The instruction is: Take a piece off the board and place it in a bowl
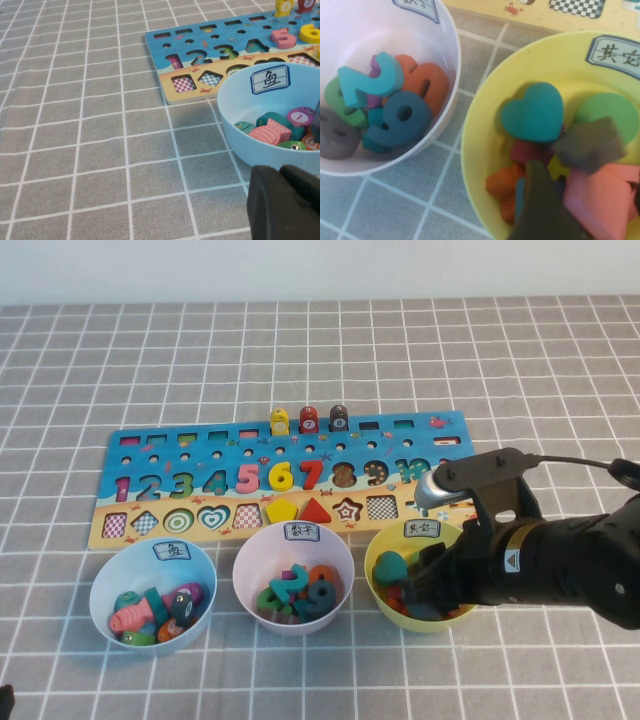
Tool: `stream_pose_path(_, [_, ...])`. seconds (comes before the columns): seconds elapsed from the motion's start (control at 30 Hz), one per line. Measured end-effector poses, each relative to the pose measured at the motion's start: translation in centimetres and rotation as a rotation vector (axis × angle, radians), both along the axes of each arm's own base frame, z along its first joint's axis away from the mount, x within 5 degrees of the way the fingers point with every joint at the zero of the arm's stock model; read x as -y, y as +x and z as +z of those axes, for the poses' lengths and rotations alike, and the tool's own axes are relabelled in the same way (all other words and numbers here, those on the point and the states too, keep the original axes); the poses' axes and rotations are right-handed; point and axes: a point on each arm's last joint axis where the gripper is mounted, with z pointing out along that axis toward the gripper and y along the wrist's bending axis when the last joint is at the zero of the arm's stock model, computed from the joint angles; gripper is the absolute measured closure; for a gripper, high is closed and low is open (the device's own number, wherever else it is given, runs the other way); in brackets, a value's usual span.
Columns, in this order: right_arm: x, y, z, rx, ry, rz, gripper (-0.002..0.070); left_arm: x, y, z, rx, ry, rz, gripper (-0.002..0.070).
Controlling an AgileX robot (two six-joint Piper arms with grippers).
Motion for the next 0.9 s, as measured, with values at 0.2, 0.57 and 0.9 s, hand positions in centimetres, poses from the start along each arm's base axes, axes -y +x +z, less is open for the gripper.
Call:
stream_pose_path(0.2, [0.0,0.0,-0.1,-0.004,-0.01,0.005,0.0322,0.0,0.0,0.0,0.0,0.0,0.0,0.0676])
stream_pose_path(0.57, [1.5,-2.0,3.2,-0.012,-0.015,0.011,0.0581,0.0,0.0,0.0,0.0,0.0,0.0,0.0675])
stream_pose_path(0.9, [3.9,-5.1,5.8,-0.074,-0.105,0.063,0.0689,0.0,0.0,0.0,0.0,0.0,0.0,0.0676])
